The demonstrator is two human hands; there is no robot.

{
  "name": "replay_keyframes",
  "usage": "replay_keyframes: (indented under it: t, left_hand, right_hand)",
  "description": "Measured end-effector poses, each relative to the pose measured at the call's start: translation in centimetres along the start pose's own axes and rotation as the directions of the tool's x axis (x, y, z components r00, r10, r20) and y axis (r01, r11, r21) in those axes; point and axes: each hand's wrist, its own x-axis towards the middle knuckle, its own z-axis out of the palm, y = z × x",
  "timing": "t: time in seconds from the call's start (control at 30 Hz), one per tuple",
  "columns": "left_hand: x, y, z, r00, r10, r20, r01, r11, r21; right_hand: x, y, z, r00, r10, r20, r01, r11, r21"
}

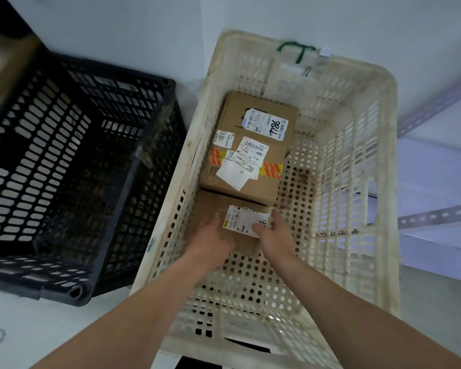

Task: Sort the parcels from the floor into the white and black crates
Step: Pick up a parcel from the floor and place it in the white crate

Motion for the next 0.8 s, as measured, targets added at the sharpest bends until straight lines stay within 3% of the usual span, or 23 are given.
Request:
replay_keyframes:
  t: [0.13, 0.43, 0.63, 0.8]
  left_hand:
    - [-2.4, 2.2, -2.1, 0.993, 0.106, -0.056, -0.106, 0.994, -0.009]
    - [-9.2, 6.5, -8.1, 0.95, 0.239, -0.199, -0.268, 0.954, -0.132]
    - [-13.6, 6.8, -11.3, 0.899, 0.231, -0.373, -0.328, 0.919, -0.221]
    - [-17.6, 5.3, -12.9, 0.838, 0.153, -0.524, -0.323, 0.913, -0.25]
  right_hand:
    - [-2.5, -3.1, -1.1, 0.994, -0.085, -0.068, 0.081, 0.995, -0.054]
    - [-9.5, -11.3, -2.9, 0.948, -0.29, -0.132, 0.302, 0.949, 0.087]
    - [-13.5, -15.4, -3.1, 0.898, -0.433, -0.07, 0.439, 0.894, 0.091]
    - [-16.0, -17.7, -2.2, 0.819, -0.568, 0.079, 0.565, 0.823, 0.067]
